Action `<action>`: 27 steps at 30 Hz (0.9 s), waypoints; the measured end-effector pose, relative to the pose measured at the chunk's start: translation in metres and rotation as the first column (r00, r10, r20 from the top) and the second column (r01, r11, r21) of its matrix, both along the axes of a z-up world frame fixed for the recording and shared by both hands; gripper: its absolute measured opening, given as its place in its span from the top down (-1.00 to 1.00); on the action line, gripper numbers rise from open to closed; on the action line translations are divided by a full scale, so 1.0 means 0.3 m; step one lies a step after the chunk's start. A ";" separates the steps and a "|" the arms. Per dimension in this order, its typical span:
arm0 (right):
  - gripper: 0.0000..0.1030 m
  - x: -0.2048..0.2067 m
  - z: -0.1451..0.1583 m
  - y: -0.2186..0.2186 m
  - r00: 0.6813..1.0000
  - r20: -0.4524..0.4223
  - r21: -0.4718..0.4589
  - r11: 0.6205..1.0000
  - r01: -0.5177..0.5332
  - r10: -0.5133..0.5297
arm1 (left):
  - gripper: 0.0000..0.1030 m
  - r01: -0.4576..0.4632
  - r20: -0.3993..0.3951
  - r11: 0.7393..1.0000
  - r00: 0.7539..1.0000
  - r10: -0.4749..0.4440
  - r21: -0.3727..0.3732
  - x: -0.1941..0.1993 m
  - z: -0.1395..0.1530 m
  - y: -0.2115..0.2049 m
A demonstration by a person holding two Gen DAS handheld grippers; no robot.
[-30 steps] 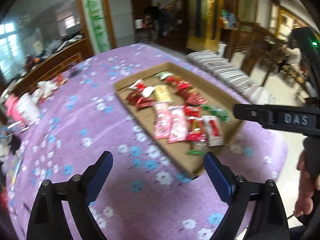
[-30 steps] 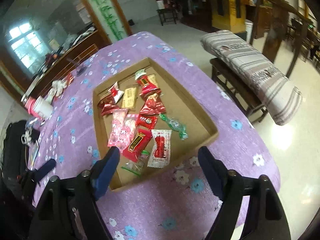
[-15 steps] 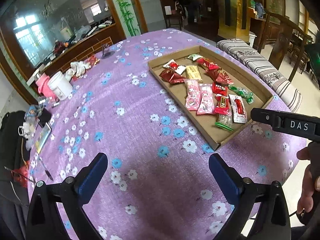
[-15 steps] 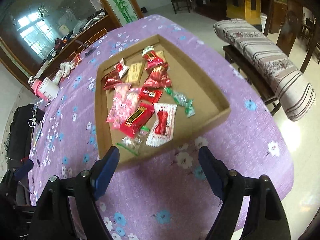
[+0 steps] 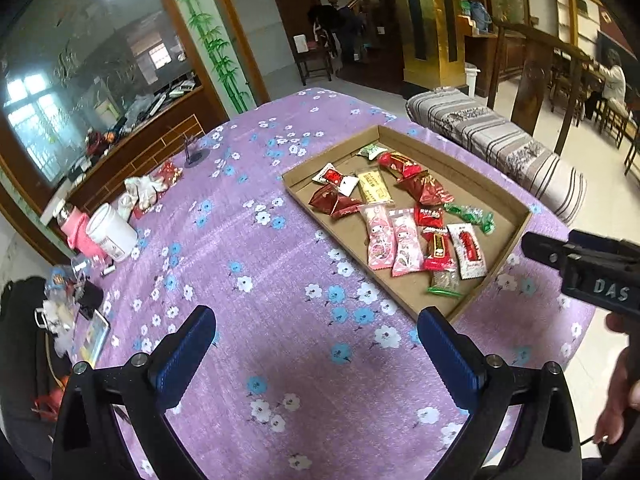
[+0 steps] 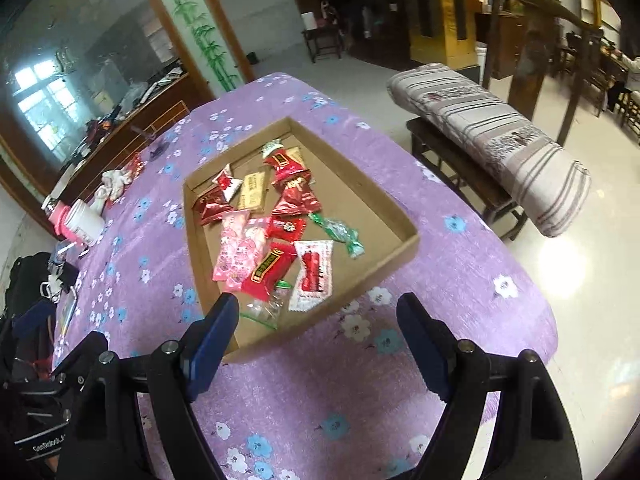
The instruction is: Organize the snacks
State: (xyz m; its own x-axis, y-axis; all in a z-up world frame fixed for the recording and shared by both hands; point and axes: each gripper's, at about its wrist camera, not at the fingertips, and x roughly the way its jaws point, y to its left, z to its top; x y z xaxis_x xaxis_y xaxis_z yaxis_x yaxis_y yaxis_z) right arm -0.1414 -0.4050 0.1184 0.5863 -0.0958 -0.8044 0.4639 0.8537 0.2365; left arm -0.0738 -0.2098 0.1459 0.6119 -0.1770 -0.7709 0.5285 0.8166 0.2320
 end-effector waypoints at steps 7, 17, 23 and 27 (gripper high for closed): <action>-0.56 -0.012 0.021 0.003 1.000 -0.002 -0.034 0.999 0.020 -0.020 | -0.98 0.025 0.051 1.000 0.998 -0.025 0.002 -0.012 0.010 -0.013; -0.56 0.009 0.043 -0.001 1.000 -0.001 -0.072 0.997 -0.006 0.006 | -0.98 0.031 0.053 0.999 0.998 -0.031 -0.009 -0.006 0.008 -0.041; -0.56 0.026 0.049 -0.023 1.000 0.008 -0.071 0.997 -0.009 0.010 | -0.98 0.047 0.057 0.999 0.997 -0.048 0.003 -0.006 0.010 -0.076; -0.56 0.037 0.051 -0.025 1.000 0.005 -0.075 0.997 -0.016 0.016 | -0.98 0.068 0.048 0.998 0.997 -0.068 0.008 -0.009 0.001 -0.099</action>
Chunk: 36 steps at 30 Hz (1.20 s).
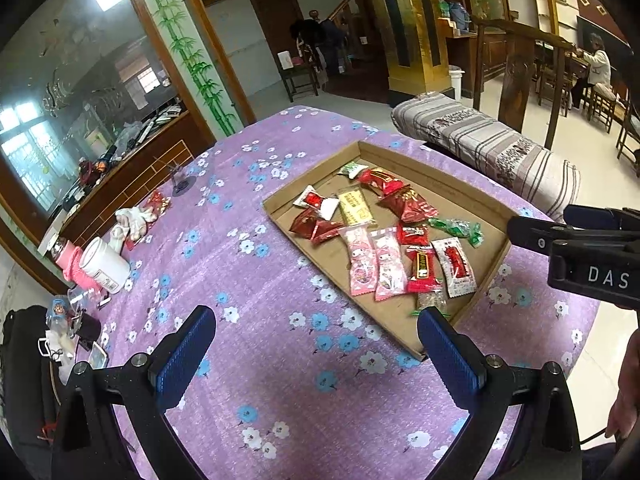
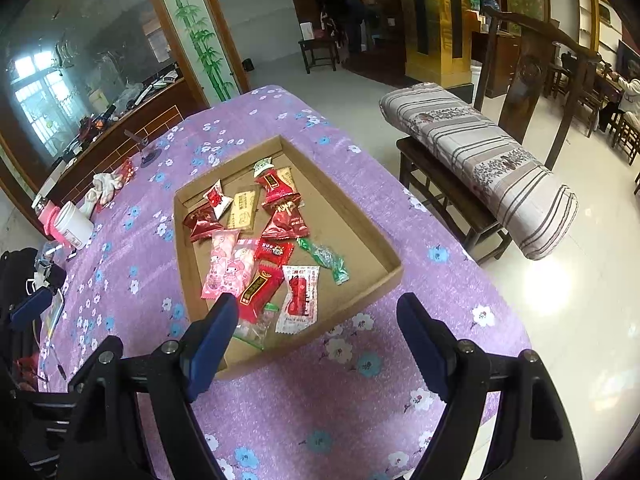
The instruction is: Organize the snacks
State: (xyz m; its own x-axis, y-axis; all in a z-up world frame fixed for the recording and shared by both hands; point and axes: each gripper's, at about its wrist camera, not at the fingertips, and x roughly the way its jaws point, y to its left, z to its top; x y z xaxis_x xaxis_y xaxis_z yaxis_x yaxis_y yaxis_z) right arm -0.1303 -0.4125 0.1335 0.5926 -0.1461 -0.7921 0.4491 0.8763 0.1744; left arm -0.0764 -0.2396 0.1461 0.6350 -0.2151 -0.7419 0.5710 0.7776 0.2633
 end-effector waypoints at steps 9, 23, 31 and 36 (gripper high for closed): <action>-0.56 -0.048 0.005 -0.049 0.999 0.016 0.011 0.999 0.041 -0.041 | -0.98 0.067 0.005 0.997 0.998 -0.067 0.024 -0.033 0.005 -0.082; -0.56 -0.111 -0.009 -0.073 0.998 -0.001 0.015 0.998 0.059 -0.059 | -0.98 0.088 -0.013 0.995 0.996 -0.088 0.039 -0.091 -0.013 -0.108; -0.56 -0.114 -0.018 -0.057 0.999 -0.006 0.016 0.999 0.043 -0.043 | -0.98 0.079 -0.020 0.996 0.997 -0.078 0.039 -0.100 -0.016 -0.096; -0.56 -0.114 -0.018 -0.053 0.999 -0.006 0.016 0.999 0.039 -0.039 | -0.98 0.078 -0.018 0.996 0.997 -0.077 0.040 -0.103 -0.016 -0.092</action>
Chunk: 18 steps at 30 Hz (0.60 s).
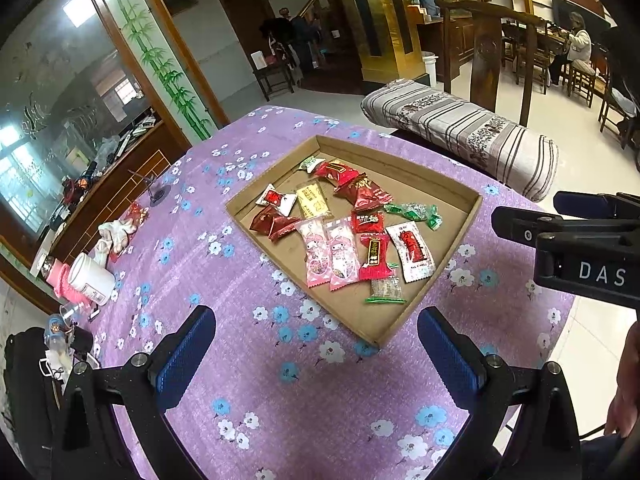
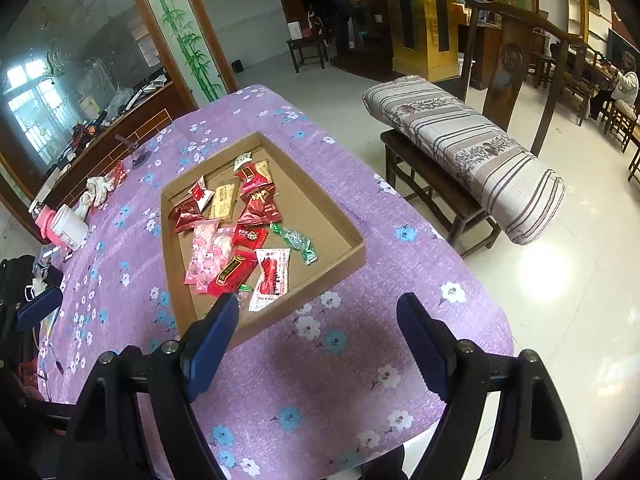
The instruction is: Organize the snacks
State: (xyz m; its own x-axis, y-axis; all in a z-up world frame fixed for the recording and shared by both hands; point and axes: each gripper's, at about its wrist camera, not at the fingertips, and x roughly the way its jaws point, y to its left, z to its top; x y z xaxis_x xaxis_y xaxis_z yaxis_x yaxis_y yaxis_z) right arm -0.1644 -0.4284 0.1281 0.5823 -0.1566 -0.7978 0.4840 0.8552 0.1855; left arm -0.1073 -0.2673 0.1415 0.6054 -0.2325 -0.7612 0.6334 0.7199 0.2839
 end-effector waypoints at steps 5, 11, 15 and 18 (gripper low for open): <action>-0.56 -0.002 0.001 0.012 1.000 -0.002 0.000 1.000 -0.005 0.005 | -0.98 -0.001 -0.001 1.000 1.000 0.001 -0.002 -0.005 0.001 0.008; -0.56 -0.002 0.001 0.012 1.000 -0.001 0.000 1.000 -0.006 0.006 | -0.98 -0.001 -0.001 1.000 1.000 0.001 -0.004 -0.006 0.000 0.011; -0.56 -0.003 0.001 0.013 1.000 -0.001 0.000 1.000 -0.004 0.004 | -0.98 0.000 -0.003 1.000 1.000 0.000 -0.003 -0.008 0.000 0.013; -0.56 -0.003 0.000 0.013 1.000 -0.002 0.000 1.000 -0.005 0.005 | -0.98 0.000 -0.003 1.000 1.000 0.000 -0.005 -0.014 0.000 0.017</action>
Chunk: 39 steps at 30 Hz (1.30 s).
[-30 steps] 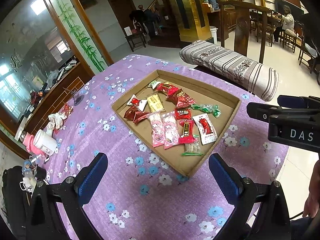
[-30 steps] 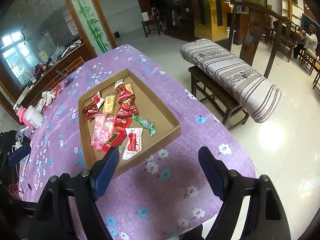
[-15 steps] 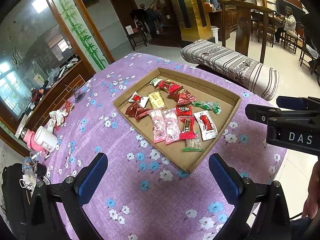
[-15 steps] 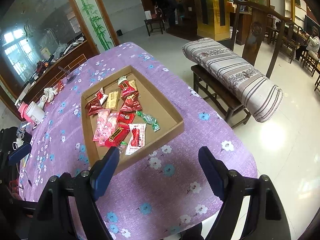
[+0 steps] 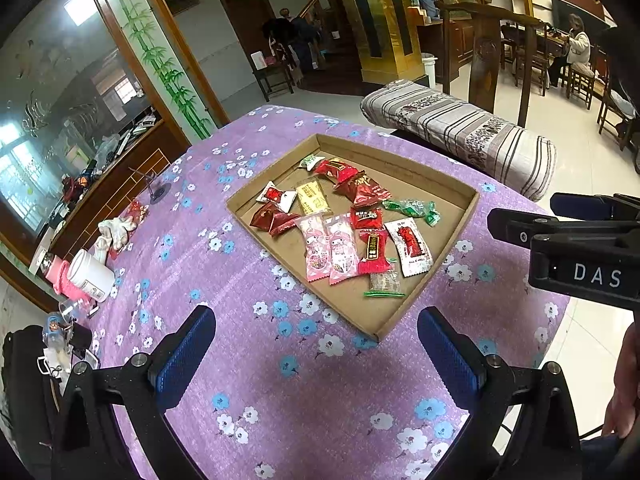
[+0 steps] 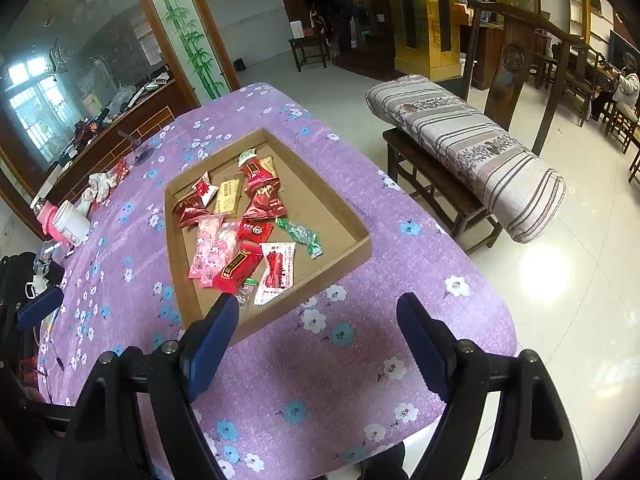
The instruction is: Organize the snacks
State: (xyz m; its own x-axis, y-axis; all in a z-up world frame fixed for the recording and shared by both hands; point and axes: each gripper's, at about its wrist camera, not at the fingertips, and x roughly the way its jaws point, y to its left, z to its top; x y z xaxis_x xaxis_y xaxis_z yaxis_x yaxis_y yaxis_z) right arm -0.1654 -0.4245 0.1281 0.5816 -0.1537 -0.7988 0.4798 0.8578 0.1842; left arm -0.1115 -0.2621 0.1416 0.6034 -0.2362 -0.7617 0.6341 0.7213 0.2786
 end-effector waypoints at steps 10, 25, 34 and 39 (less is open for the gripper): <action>-0.56 -0.006 -0.001 0.009 1.000 -0.002 0.001 1.000 -0.001 0.001 | -0.98 0.001 -0.010 1.000 1.000 -0.001 -0.001 -0.021 -0.006 0.011; -0.56 -0.021 -0.022 0.041 1.000 -0.014 0.007 1.000 -0.016 0.016 | -0.98 -0.014 -0.027 1.000 1.000 0.015 0.002 -0.029 -0.024 0.037; -0.56 -0.016 -0.022 0.037 1.000 -0.015 0.007 1.000 -0.016 0.016 | -0.98 -0.014 -0.030 1.000 0.999 0.014 0.000 -0.029 -0.027 0.038; -0.56 -0.012 -0.021 0.027 1.000 -0.015 0.004 1.000 -0.012 0.012 | -0.98 -0.007 -0.030 1.000 1.000 0.007 -0.005 -0.033 -0.026 0.028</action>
